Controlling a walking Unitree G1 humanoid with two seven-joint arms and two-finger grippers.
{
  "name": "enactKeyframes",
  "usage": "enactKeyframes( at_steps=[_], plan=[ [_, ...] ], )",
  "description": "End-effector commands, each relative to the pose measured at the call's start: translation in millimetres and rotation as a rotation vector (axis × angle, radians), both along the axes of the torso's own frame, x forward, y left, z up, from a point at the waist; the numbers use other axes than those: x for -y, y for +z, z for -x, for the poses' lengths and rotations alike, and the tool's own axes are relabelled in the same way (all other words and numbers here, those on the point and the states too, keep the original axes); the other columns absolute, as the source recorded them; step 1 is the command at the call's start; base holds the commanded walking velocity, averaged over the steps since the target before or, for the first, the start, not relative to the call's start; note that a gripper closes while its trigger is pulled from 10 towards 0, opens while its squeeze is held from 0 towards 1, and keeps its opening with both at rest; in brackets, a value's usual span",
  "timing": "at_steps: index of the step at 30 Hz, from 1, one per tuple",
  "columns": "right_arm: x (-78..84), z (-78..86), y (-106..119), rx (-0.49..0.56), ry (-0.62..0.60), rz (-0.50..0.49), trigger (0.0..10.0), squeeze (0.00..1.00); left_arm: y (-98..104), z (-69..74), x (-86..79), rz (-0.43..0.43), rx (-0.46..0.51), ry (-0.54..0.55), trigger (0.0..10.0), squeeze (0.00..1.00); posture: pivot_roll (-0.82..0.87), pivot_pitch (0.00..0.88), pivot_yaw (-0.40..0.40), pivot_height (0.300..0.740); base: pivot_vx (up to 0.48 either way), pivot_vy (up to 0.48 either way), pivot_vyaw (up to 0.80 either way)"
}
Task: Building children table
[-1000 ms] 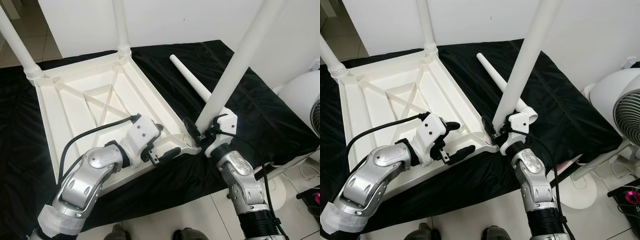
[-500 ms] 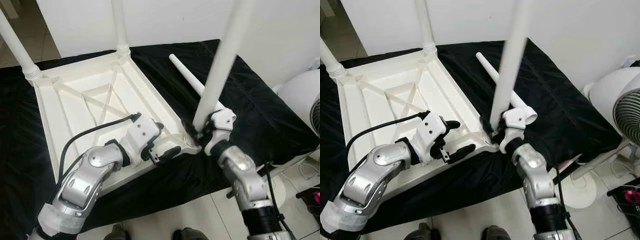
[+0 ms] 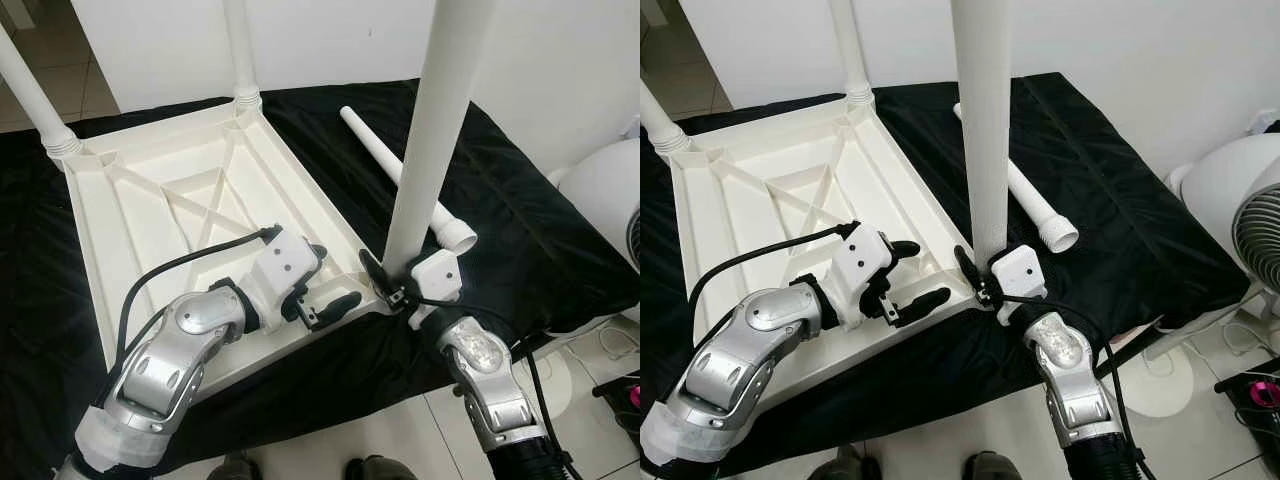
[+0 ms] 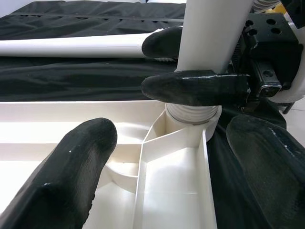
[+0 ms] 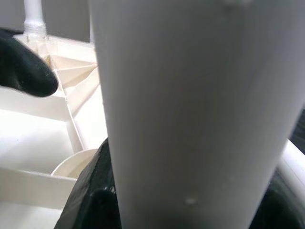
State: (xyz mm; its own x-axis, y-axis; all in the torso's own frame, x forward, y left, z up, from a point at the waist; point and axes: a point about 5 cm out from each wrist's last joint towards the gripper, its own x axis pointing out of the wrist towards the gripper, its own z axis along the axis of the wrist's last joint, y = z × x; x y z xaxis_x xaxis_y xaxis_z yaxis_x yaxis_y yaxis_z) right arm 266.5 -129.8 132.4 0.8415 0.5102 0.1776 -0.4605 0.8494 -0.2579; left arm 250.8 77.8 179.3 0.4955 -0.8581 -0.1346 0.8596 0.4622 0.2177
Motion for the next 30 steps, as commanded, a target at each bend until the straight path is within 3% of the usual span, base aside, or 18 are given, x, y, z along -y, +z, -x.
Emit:
enactKeyframes(
  at_steps=[1, 9, 17, 30],
  plan=[
    [2.1, 3.2, -31.0, -0.173, -0.017, -0.021, 10.0, 0.0, 4.5, -2.2, -1.2, 0.004, 0.019, 0.017, 10.0, 0.0, -0.07, 0.066, 0.04, 0.74, 0.0, 0.0, 0.0],
    [4.3, -10.4, -27.0, -0.262, -0.052, -0.067, 10.0, 0.0, 5.5, -2.4, -0.6, -0.002, 0.027, 0.01, 10.0, 0.0, -0.07, 0.058, 0.042, 0.74, 0.0, 0.0, 0.0],
    [2.1, -12.5, -28.0, -0.327, -0.033, -0.099, 10.0, 0.0, 5.9, -2.6, -0.8, -0.002, 0.034, 0.014, 10.0, 0.0, -0.07, 0.046, 0.034, 0.74, 0.0, 0.0, 0.0],
    [3.7, -15.4, -27.2, -0.325, -0.064, -0.099, 10.0, 0.0, 6.4, -2.7, -0.4, -0.005, 0.045, 0.016, 10.0, 0.0, -0.06, 0.031, 0.027, 0.74, 0.0, 0.0, 0.0]
  ],
)
